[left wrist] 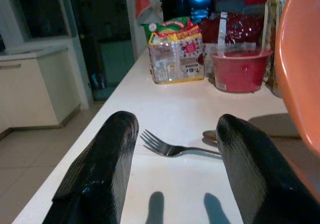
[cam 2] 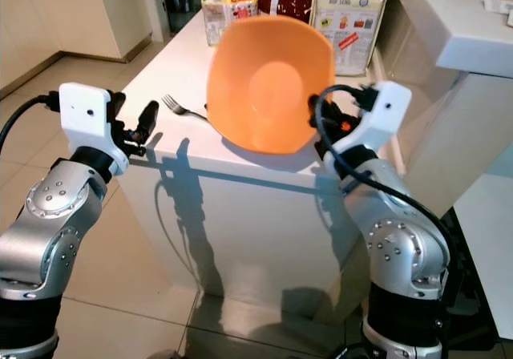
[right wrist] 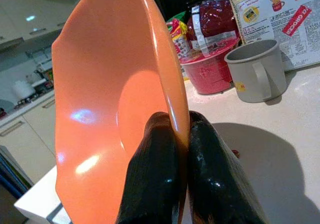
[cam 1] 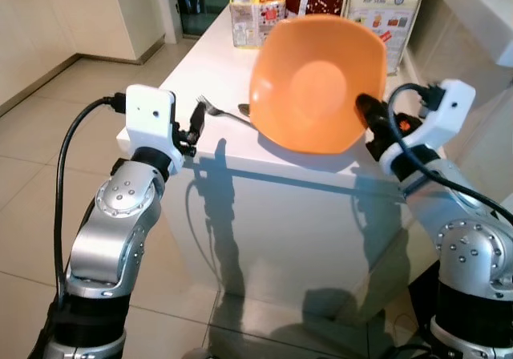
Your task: Setting the table
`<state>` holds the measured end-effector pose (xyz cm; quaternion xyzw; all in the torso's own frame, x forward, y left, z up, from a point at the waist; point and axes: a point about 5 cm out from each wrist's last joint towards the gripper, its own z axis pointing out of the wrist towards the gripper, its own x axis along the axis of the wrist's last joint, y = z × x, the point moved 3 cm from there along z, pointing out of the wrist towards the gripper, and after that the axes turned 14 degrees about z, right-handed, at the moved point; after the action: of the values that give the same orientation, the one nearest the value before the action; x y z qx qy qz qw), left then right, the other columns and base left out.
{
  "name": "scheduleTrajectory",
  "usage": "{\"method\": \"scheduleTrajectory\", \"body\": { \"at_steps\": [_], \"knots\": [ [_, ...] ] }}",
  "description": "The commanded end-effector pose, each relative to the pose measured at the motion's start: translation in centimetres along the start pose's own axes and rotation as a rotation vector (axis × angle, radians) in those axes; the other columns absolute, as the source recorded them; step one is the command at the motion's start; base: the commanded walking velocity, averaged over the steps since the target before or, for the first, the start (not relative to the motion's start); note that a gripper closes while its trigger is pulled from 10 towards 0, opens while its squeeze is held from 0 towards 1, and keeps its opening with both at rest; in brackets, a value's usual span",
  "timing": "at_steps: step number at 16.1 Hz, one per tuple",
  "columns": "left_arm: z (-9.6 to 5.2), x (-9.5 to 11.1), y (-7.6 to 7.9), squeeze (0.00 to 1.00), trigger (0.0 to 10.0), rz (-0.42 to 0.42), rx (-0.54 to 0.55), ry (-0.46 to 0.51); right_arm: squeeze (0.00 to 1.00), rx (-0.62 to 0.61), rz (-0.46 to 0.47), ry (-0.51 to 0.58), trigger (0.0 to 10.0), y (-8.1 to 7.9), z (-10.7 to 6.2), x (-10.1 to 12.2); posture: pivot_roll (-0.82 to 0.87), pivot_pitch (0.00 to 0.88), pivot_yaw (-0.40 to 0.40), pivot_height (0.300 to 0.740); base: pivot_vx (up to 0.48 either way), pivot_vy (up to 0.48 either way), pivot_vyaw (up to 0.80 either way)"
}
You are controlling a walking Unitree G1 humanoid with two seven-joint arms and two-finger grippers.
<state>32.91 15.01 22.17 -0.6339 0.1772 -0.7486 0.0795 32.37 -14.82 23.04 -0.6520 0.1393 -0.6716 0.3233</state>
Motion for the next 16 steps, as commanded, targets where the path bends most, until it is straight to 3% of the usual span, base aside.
{"method": "scheduleTrajectory", "body": {
  "at_steps": [1,5,8,16],
  "knots": [
    [0.1,0.9,-0.4,0.00,10.0,0.011,0.026,0.033,0.00,0.017,-0.025,0.046,10.0,-0.7,-0.2,0.9,0.02,0.000,-0.013,0.740,0.000,0.000,0.00],
    [0.1,1.4,-0.6,0.00,10.0,0.023,0.035,0.053,0.00,0.026,-0.034,0.073,10.0,-1.0,-0.3,1.3,0.02,0.000,-0.019,0.740,0.000,0.000,0.00],
    [0.2,1.8,-0.8,0.00,10.0,0.026,0.040,0.064,0.00,0.041,-0.102,0.082,10.0,-1.3,-0.2,1.5,0.02,0.000,-0.019,0.740,0.000,0.000,0.00],
    [0.4,2.2,-0.6,0.00,10.0,0.040,0.027,0.074,0.00,0.091,-0.089,0.091,10.0,-1.9,-0.7,1.3,0.01,0.000,-0.009,0.740,-0.296,0.000,0.00]
  ]
}}
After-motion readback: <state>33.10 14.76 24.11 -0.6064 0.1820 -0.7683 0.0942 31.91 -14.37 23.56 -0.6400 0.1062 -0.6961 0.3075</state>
